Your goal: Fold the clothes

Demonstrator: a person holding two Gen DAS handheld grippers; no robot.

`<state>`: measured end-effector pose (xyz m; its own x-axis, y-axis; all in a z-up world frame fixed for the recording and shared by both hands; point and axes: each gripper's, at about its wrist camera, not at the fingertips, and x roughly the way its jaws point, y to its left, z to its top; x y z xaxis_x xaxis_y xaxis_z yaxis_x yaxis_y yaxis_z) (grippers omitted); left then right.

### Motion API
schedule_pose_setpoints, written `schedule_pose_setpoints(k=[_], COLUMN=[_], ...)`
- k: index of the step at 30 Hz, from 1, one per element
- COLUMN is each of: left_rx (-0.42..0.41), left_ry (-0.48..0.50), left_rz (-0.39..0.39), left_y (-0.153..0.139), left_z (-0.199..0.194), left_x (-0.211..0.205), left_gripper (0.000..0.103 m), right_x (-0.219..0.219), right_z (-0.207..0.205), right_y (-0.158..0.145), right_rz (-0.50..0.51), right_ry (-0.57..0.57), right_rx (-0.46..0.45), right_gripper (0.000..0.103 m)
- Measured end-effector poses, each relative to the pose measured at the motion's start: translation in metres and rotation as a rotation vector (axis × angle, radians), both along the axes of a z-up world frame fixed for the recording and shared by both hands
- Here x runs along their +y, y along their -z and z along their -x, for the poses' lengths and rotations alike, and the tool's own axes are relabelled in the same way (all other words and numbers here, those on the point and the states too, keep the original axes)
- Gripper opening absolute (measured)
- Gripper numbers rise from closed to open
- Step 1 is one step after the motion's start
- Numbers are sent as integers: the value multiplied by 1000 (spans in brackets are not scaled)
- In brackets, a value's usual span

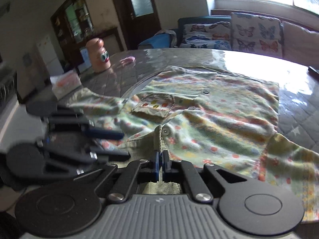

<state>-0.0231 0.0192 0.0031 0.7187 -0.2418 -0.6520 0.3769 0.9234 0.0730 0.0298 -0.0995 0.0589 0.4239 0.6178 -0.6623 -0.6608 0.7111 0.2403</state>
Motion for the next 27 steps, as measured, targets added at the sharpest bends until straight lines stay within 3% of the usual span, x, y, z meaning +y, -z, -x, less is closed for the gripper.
schedule_pose_setpoints(k=[9, 11, 14, 21, 27], left_rx=[45, 52, 65, 50, 17], left_ry=[66, 76, 99, 118, 110], left_rz=[-86, -79, -40, 170, 21], left_y=[22, 22, 22, 0, 1], left_z=[-6, -7, -9, -7, 1], left_x=[-15, -14, -13, 1, -7], left_gripper=[32, 23, 4, 0, 5], right_x=[-14, -14, -16, -22, -25], right_z=[-8, -9, -10, -10, -10], right_y=[-3, -3, -1, -2, -5], right_rz=[-63, -65, -71, -78, -85], right_ry=[38, 42, 53, 71, 76], right_rx=[31, 33, 36, 34, 30], right_gripper=[2, 2, 2, 2, 2])
